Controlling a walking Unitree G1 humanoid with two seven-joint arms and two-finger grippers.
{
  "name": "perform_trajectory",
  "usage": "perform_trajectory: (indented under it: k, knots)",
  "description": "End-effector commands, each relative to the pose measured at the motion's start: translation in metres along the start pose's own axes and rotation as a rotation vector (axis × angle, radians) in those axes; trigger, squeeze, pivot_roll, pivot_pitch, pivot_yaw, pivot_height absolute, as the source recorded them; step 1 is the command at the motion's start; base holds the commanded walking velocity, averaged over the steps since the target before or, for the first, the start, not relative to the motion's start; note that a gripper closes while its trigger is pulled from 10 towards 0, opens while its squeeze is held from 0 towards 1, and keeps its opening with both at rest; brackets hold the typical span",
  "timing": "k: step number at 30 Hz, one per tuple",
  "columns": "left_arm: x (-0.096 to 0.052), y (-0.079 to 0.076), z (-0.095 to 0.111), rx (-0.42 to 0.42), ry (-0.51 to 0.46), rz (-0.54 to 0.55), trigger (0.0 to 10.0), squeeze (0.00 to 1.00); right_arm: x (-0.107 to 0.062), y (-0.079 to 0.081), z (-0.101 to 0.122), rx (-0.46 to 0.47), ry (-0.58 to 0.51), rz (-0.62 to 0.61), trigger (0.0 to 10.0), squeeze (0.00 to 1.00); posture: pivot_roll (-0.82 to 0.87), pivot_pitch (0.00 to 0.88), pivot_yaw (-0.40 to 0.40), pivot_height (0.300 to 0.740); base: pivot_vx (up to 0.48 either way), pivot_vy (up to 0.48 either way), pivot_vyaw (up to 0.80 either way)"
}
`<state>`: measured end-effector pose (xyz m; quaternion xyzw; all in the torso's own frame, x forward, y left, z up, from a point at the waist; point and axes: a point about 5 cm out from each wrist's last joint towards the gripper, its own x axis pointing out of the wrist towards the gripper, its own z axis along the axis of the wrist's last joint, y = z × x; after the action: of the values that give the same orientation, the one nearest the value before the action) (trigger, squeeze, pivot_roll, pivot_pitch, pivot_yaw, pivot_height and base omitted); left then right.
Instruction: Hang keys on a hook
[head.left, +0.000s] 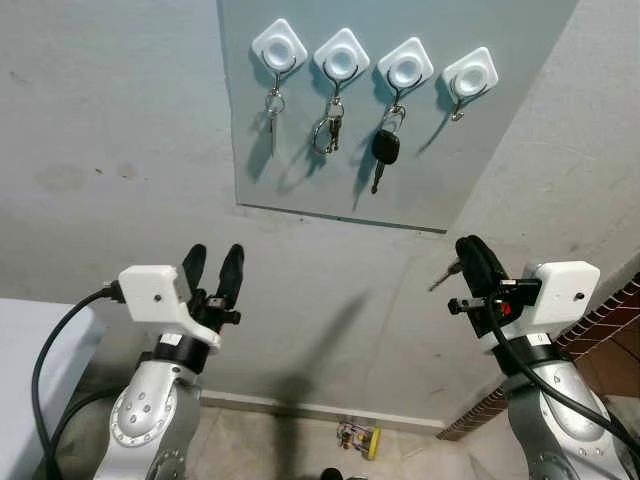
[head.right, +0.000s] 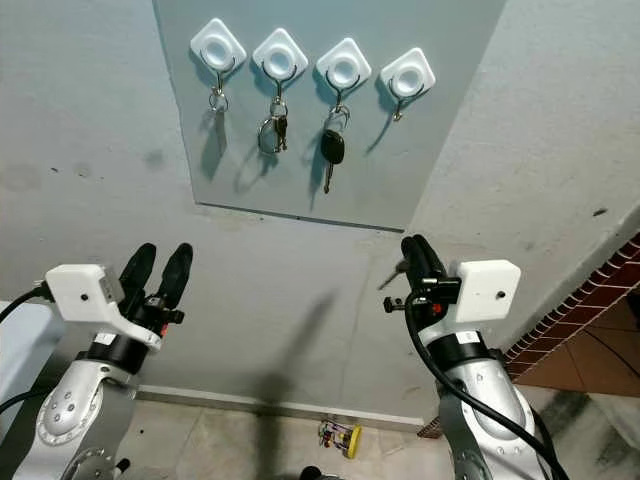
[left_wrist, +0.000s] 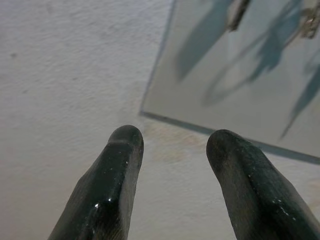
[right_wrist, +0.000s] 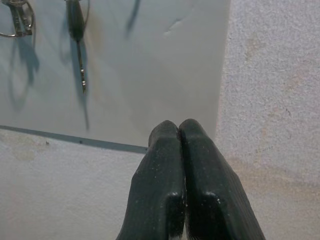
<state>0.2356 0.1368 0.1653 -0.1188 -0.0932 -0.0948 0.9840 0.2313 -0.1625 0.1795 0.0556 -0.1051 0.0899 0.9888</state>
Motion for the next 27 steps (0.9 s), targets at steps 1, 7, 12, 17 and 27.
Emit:
perform_trajectory:
  k: [1,7,12,17,27]
  knots:
    - [0.002,-0.003,-0.002,0.004,0.007,-0.026,10.0,0.0,0.003,-0.002,0.001,-0.01,-0.007,-0.01,10.0,0.0,-0.05,0.103,-0.049,0.74,0.0,0.0,0.0]
    - [0.01,-0.004,-0.001,0.006,0.017,-0.048,10.0,0.0,0.007,-0.003,0.002,-0.016,-0.024,-0.023,10.0,0.0,-0.06,0.104,-0.015,0.74,0.0,0.0,0.0]
    - [0.019,-0.006,-0.002,0.008,0.03,-0.083,10.0,0.0,0.011,-0.002,0.002,-0.014,-0.037,-0.04,10.0,0.0,-0.07,0.104,0.011,0.74,0.0,0.0,0.0]
    - [0.032,-0.013,-0.003,0.047,0.051,-0.116,10.0,0.0,0.017,0.002,0.002,-0.014,-0.049,-0.036,10.0,0.0,-0.07,0.099,0.025,0.74,0.0,0.0,0.0]
    - [0.037,-0.005,0.0,0.08,0.039,-0.103,10.0,0.0,0.02,0.006,0.0,-0.013,-0.053,-0.032,10.0,0.0,-0.07,0.103,0.021,0.74,0.0,0.0,0.0]
